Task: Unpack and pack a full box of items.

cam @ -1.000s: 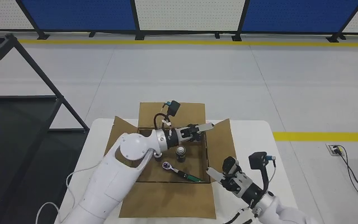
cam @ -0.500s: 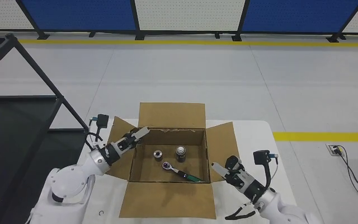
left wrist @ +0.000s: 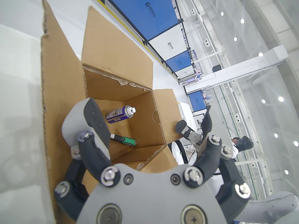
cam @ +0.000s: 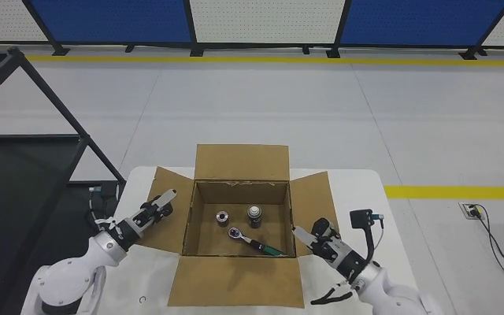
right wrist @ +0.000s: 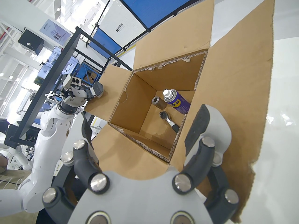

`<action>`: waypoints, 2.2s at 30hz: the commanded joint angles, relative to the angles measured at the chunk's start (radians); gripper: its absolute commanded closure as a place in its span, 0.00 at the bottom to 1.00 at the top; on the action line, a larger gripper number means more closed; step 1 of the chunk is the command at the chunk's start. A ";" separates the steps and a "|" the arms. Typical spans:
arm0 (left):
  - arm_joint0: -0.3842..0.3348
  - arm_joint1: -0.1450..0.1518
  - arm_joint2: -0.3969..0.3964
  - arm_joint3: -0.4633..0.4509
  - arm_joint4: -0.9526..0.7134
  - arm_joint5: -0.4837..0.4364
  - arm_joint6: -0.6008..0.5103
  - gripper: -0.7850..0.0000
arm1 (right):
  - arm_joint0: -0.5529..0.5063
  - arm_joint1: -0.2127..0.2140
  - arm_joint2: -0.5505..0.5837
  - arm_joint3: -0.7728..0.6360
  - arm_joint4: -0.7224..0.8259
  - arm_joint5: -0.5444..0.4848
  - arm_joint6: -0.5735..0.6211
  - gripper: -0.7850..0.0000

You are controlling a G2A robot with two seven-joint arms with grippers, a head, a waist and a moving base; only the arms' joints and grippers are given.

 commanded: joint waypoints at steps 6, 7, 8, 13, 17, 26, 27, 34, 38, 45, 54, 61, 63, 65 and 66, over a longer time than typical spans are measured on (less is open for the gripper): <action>0.037 0.006 -0.018 0.034 -0.018 0.003 0.015 0.00 | -0.003 0.002 0.010 0.016 -0.007 0.041 0.005 0.00; 0.041 0.007 -0.018 0.040 -0.024 0.003 0.016 0.00 | -0.004 0.002 0.011 0.020 -0.001 0.045 0.014 0.00; 0.044 0.007 -0.017 0.045 -0.031 0.002 0.015 0.00 | -0.004 0.003 0.013 0.025 0.002 0.048 0.022 0.00; 0.053 0.010 -0.011 0.065 -0.048 -0.004 0.017 0.00 | -0.004 0.004 0.008 0.033 0.003 0.051 0.026 0.00; 0.054 0.012 -0.012 0.076 -0.061 -0.010 0.024 0.00 | -0.009 0.004 0.004 0.011 0.006 0.042 0.011 0.00; 0.083 0.018 -0.062 0.063 -0.139 -0.050 0.054 0.00 | 0.126 -0.007 -0.155 -0.005 -0.087 0.043 0.110 0.00; 0.090 0.019 -0.070 0.060 -0.150 -0.055 0.057 0.00 | 0.162 -0.011 -0.188 0.009 -0.114 0.053 0.131 0.00; 0.156 0.019 -0.123 0.026 -0.290 -0.114 0.081 0.00 | 0.430 -0.052 -0.419 0.157 -0.244 0.088 0.244 0.00; 0.207 0.018 -0.153 -0.002 -0.335 -0.157 0.097 0.00 | 0.560 -0.085 -0.525 0.267 -0.295 0.143 0.277 0.00; 0.268 0.020 -0.194 -0.034 -0.389 -0.196 0.094 0.00 | 0.702 -0.142 -0.621 0.483 -0.333 0.280 0.239 0.00; 0.269 0.024 -0.205 -0.036 -0.428 -0.210 0.063 0.00 | 0.749 -0.174 -0.666 0.616 -0.420 0.368 0.272 0.00; 0.268 0.027 -0.206 -0.025 -0.435 -0.218 0.052 0.00 | 0.774 -0.199 -0.682 0.694 -0.435 0.393 0.299 0.00; 0.271 0.028 -0.209 -0.021 -0.439 -0.221 0.048 0.00 | 0.784 -0.207 -0.687 0.725 -0.436 0.398 0.307 0.00; 0.274 0.029 -0.213 -0.017 -0.442 -0.221 0.047 0.00 | 0.795 -0.217 -0.691 0.753 -0.429 0.401 0.313 0.00; 0.275 0.029 -0.214 -0.016 -0.444 -0.222 0.046 0.00 | 0.801 -0.221 -0.693 0.766 -0.426 0.400 0.312 0.00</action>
